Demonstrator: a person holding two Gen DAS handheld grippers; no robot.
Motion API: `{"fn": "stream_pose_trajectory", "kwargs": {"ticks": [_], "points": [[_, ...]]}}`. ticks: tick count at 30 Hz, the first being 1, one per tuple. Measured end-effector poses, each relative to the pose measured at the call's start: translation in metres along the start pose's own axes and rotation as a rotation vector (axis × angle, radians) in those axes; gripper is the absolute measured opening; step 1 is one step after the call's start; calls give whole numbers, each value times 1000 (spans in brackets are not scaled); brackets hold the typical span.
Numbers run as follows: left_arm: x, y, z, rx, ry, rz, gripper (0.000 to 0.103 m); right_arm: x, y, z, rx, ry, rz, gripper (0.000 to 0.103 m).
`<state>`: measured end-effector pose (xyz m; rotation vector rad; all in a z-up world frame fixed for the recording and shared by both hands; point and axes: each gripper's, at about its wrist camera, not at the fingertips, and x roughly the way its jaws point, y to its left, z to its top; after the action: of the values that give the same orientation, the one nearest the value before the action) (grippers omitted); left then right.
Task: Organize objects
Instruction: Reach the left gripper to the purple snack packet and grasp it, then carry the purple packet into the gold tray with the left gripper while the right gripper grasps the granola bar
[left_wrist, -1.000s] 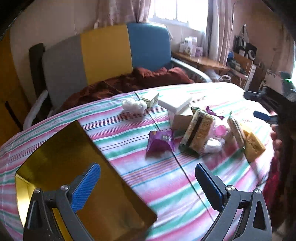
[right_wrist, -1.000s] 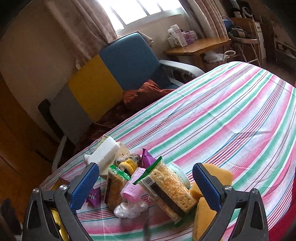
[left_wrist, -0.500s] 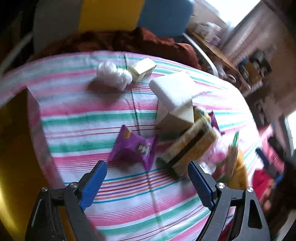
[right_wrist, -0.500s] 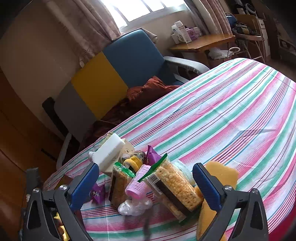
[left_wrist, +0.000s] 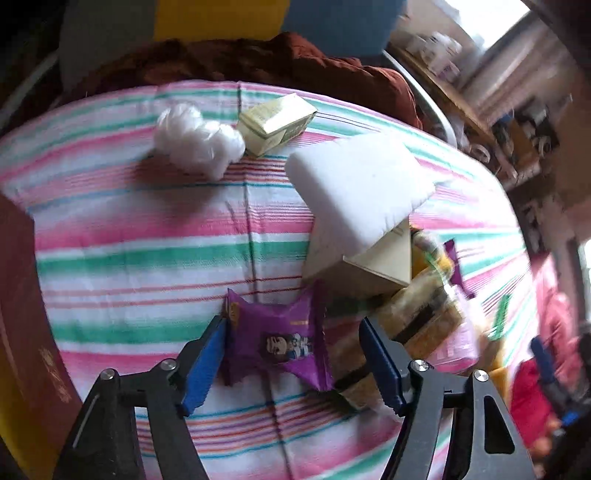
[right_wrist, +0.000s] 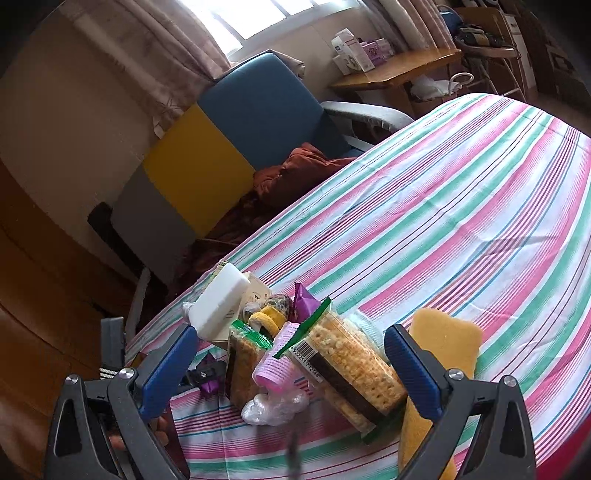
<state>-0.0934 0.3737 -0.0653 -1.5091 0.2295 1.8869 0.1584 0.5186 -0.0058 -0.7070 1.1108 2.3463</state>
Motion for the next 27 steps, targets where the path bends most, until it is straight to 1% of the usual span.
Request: {"fn": "stream_pose_trajectory", "kwargs": {"ticks": [2,4,7,8,12,13,14,18,22,23,25,27], "points": [[2,2,-2,22,12,37,72,0,0,0,1,2,-3,103],[0,5,-5,42,7,32,71,1,0,-1,2,5,-7,103],[-3,3,-12,98,-9,68,59,1,1,0,-7,11,-17,103],[-4,3,-14,111,-23,80,52,1,1,-1,-12,9,-20,103],[-9,8,-23,123,-53,69,46,1,1,0,-23,5,-35,102],[-12,9,-26,124,-56,54,45,1,0,0,-22,3,-39,101],[-15,17,-21,123,-59,38,45,1,0,0,-20,3,-39,100],[-35,19,-37,163,-122,37,45,1,-4,1,2,8,-33,98],[-53,13,-54,183,-176,5,45,5,-15,1,56,33,-40,97],[-54,6,-54,186,-186,-7,45,5,-18,1,71,38,-47,96],[-65,6,-66,193,-207,-20,45,7,-24,1,96,51,-74,95],[-72,0,-73,204,-224,-35,45,11,-26,0,108,73,-75,95]]}}
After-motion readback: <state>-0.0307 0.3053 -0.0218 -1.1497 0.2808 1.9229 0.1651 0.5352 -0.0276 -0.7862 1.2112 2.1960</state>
